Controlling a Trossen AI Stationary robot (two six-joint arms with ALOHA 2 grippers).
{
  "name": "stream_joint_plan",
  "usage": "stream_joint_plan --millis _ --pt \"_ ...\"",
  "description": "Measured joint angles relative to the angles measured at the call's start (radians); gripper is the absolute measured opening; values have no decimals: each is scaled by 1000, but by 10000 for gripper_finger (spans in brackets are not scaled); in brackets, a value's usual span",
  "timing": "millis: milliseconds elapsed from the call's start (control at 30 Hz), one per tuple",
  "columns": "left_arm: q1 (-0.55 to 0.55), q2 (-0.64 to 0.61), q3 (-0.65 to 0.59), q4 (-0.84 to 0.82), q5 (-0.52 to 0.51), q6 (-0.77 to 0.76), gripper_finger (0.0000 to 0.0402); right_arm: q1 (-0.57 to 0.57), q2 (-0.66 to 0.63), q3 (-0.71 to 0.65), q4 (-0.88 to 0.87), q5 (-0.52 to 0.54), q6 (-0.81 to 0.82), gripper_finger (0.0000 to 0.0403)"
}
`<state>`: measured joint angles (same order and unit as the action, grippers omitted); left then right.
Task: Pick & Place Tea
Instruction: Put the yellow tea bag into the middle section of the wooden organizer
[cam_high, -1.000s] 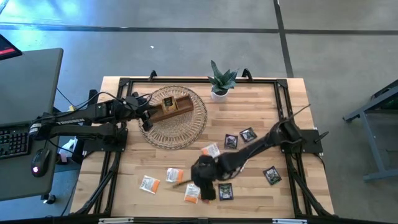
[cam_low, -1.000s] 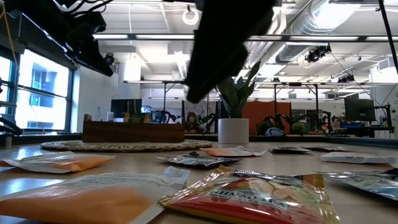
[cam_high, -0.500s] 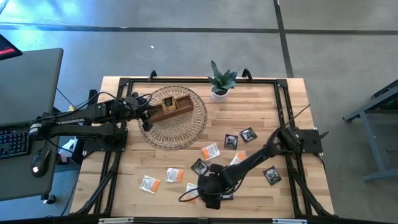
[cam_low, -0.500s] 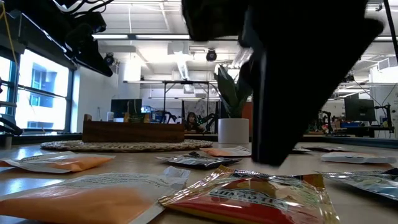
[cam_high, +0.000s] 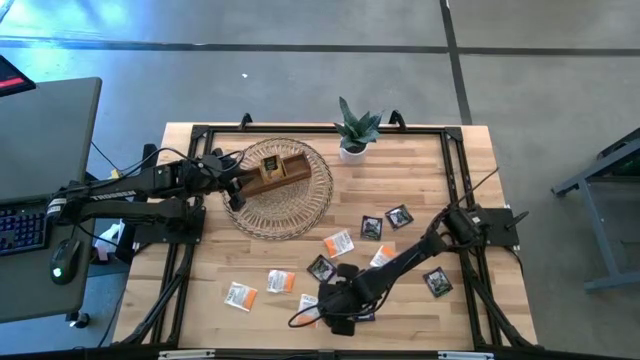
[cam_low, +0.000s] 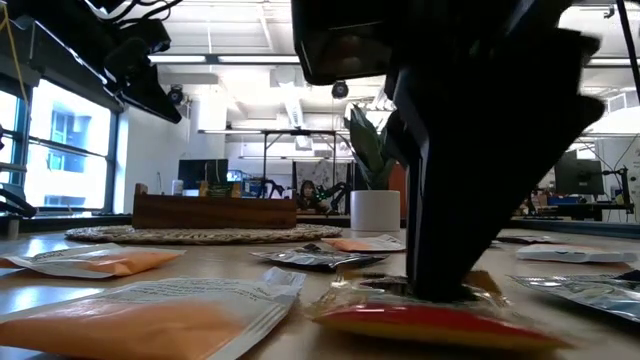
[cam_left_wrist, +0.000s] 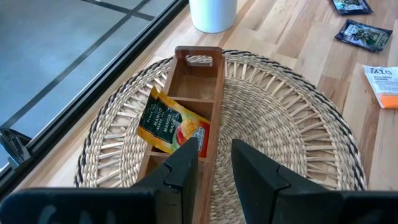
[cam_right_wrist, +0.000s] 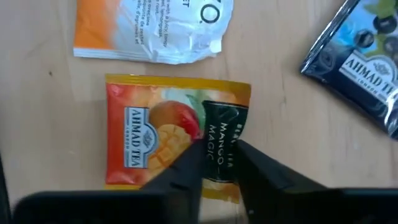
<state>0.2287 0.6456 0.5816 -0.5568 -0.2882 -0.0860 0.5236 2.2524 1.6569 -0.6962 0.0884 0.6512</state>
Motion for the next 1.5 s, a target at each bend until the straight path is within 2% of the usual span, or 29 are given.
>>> stream_joint_plan --millis 133,233,300,367,400,533,567,633,700,800,933,1100,1200,1333,1500 --pt "0 0 0 0 0 2 96 -9 -7 0 13 7 -56 12" --pt "0 0 0 0 0 2 96 -30 -28 -3 17 45 -117 21" --pt "0 0 0 1 0 2 96 -51 -52 -7 16 120 -178 29" --pt "0 0 0 1 0 2 96 -79 -91 -8 32 250 -274 27" --pt "0 0 0 1 0 2 96 -94 -109 -4 50 350 -328 22" --pt "0 0 0 11 0 -1 96 -174 -124 -4 203 824 -617 5" --pt "0 0 0 10 0 -1 96 -203 -120 -6 287 902 -734 7" --pt "0 0 0 10 0 -1 96 -270 -105 -5 493 968 -998 11" --pt "0 0 0 11 0 -1 96 -343 -88 -3 694 911 -1211 10" --pt "0 0 0 11 0 -1 96 -449 -36 -3 904 730 -1443 3" --pt "0 0 0 10 0 -1 96 -551 36 -5 1093 640 -1659 3" --pt "0 0 0 10 0 -2 96 -613 113 -4 1238 501 -1758 3" --pt "0 0 0 9 0 -2 96 -625 137 -4 1224 519 -1772 1" --pt "0 0 0 9 0 -2 96 -636 137 -3 1110 498 -1693 5" --pt "0 0 0 9 -6 -1 96 -638 137 -3 1102 508 -1675 13"
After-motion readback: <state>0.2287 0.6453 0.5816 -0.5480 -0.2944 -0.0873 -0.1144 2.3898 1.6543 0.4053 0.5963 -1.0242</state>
